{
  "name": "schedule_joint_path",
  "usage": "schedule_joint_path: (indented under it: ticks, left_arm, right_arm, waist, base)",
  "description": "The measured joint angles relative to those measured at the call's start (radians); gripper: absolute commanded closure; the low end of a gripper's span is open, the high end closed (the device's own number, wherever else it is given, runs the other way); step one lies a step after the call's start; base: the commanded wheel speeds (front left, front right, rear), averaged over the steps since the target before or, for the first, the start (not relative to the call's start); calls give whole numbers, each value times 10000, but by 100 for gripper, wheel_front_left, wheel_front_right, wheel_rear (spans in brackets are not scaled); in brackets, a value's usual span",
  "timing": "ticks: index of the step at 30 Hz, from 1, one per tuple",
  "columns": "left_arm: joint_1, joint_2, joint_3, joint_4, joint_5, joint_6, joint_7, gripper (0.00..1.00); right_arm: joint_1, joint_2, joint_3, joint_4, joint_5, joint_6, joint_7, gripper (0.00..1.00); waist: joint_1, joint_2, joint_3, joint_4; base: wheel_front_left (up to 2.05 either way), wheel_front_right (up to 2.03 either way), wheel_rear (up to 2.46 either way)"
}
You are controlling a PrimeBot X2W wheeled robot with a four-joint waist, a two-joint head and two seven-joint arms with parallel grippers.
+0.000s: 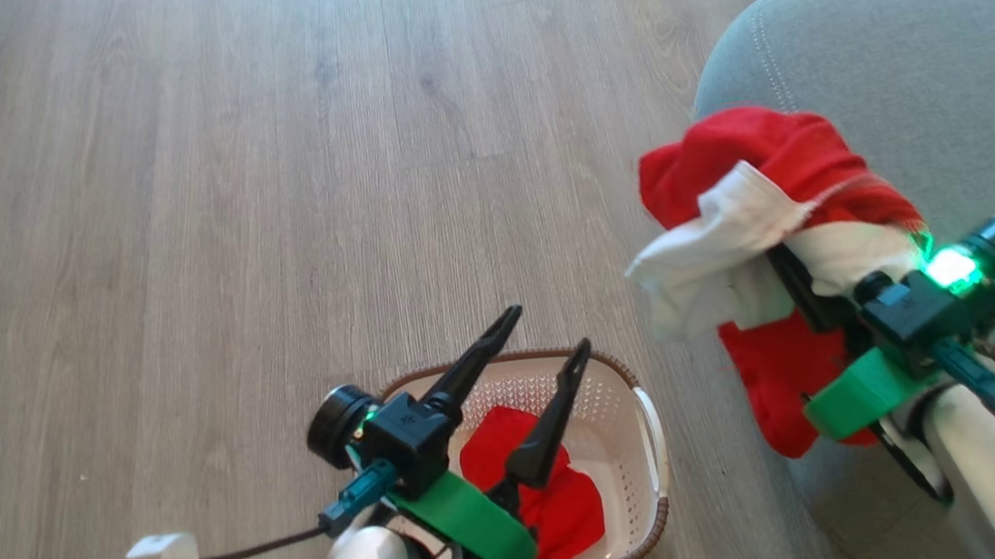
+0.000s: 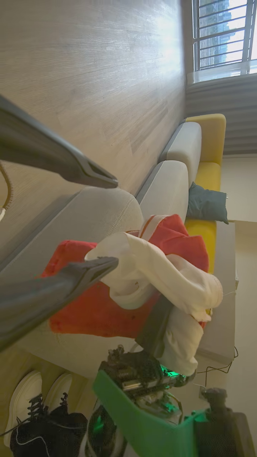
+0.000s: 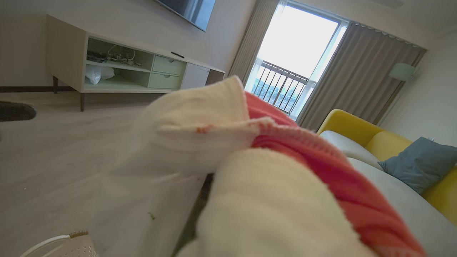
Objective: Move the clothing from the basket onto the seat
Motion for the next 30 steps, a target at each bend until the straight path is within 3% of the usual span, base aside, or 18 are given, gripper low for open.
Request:
schedule_joint_path:
  ticks: [12, 30]
  left_arm:
    - [399, 0, 322, 644, 161, 0, 2, 0]
    - [688, 0, 468, 972, 316, 0, 2, 0]
  right_arm:
    - [1178, 782, -1789, 491, 259, -2, 0, 100]
    - [1471, 1221, -2334, 508, 399, -2, 0, 100]
  waist:
    - [0, 0, 134, -23]
    - [0, 0, 253, -110]
  base:
    - [0, 0, 0]
    - [0, 0, 0]
